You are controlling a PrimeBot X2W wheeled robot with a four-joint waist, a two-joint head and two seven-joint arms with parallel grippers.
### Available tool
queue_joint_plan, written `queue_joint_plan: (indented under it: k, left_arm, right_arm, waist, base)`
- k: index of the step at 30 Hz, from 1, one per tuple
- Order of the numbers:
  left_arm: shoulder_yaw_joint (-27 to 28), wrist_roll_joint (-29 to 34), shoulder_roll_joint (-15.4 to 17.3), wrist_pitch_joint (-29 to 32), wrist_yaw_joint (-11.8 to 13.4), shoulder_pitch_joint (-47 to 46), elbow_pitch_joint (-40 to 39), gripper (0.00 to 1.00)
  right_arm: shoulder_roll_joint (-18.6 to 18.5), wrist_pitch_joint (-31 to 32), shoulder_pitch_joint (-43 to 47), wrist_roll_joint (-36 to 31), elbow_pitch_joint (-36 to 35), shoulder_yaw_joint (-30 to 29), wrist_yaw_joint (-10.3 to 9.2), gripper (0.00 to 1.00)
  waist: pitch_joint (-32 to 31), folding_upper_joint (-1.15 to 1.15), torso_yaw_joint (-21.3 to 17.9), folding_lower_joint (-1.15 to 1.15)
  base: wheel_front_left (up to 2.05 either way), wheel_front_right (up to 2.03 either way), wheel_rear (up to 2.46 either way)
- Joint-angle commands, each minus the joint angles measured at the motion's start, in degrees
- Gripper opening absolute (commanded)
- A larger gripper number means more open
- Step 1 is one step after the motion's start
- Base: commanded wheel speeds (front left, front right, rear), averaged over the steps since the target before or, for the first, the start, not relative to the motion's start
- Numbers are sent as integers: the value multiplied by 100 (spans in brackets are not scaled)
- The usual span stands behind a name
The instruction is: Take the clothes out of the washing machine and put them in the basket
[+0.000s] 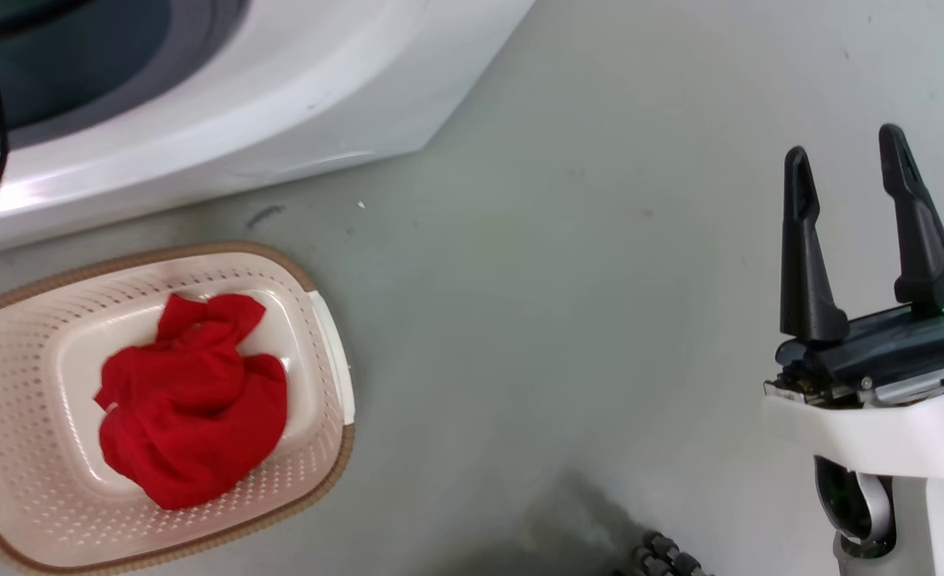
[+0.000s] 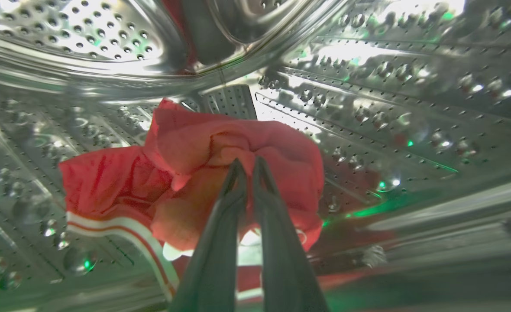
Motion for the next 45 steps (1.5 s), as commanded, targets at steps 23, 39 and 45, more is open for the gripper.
queue_joint_plan:
  k: [23,39,45]
  left_arm:
    - [-227,-705,-403,-2481,186,3247,-1258,0]
    - [-240,-578,-664,-2475,358,6044,-3367,0]
    - [-342,-664,-628,-2327,418,6860,-3929,0]
  right_arm:
    - [3,-11,857,-499,197,-125,-4,100]
    - [2,-11,1747,-756,390,-202,-4,100]
    - [3,-11,1998,-787,441,-164,-4,100]
  waist:
    - [-1912,0,673,0]
    - [-3394,0,1162,0]
    - [-3746,0,1221,0]
  base:
    - [0,0,0]
    - [0,0,0]
    - [0,0,0]
